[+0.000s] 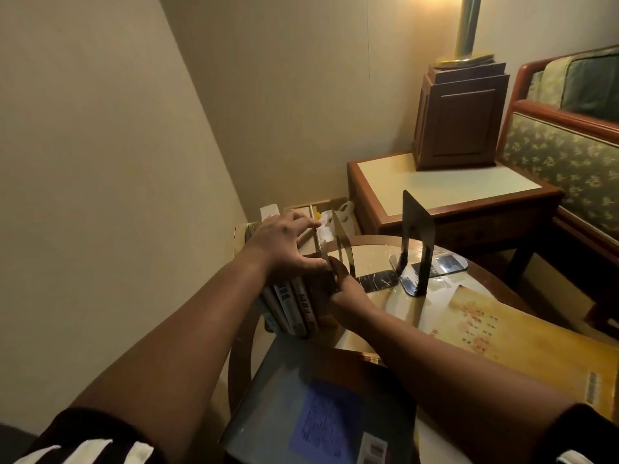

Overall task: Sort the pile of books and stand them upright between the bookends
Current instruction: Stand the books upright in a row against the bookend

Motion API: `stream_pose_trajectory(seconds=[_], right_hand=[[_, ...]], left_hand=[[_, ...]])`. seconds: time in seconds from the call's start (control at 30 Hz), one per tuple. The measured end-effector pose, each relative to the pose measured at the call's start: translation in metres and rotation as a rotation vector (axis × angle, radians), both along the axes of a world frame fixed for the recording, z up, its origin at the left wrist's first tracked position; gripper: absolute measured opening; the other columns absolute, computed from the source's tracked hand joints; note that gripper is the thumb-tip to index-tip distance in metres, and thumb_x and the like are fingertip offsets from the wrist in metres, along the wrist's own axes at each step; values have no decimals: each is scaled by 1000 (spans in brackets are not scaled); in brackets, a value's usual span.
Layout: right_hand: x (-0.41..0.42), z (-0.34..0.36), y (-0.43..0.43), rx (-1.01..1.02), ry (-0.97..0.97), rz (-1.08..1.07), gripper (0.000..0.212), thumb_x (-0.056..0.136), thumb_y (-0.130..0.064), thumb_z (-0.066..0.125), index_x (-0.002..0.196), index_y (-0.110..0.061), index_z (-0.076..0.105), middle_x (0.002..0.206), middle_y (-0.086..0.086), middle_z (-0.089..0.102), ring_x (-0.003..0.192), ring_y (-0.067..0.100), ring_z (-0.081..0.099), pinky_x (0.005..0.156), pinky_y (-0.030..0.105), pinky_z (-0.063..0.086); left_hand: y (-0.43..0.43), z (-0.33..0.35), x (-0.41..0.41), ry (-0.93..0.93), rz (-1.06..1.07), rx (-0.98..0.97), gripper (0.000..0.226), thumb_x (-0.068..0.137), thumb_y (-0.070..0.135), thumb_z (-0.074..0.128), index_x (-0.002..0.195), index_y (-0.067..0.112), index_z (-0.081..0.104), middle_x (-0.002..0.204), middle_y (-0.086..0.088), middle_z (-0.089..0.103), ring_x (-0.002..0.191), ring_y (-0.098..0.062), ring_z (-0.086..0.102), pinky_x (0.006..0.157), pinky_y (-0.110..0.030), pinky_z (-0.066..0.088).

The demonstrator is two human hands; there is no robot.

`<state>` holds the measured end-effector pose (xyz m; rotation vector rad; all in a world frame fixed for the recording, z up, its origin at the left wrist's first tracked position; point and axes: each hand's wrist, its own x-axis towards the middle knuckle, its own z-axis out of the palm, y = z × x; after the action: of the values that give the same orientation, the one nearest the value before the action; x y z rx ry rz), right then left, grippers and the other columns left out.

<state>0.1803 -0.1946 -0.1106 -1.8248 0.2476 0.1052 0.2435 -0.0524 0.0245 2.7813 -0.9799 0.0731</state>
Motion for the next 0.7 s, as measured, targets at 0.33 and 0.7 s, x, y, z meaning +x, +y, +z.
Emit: stream_pose_trajectory(seconds=[0.33, 0.7], right_hand=[[-10, -6, -5, 6, 45, 12, 56, 85, 6, 61, 133, -19, 47, 125, 1, 55, 117, 18, 51, 83, 30, 52], [-78, 25, -48, -184, -27, 206, 59, 91, 13, 48, 140, -20, 50, 141, 0, 54, 132, 17, 50, 92, 23, 51]], left_hand=[[0, 3, -4, 8, 3, 16, 89, 63, 76, 55, 143, 37, 44, 149, 2, 40, 136, -24, 39, 107, -45, 34], [3, 6, -5, 20, 10, 0, 87, 64, 74, 57, 142, 38, 45, 149, 2, 41, 135, -24, 39, 107, -45, 34]])
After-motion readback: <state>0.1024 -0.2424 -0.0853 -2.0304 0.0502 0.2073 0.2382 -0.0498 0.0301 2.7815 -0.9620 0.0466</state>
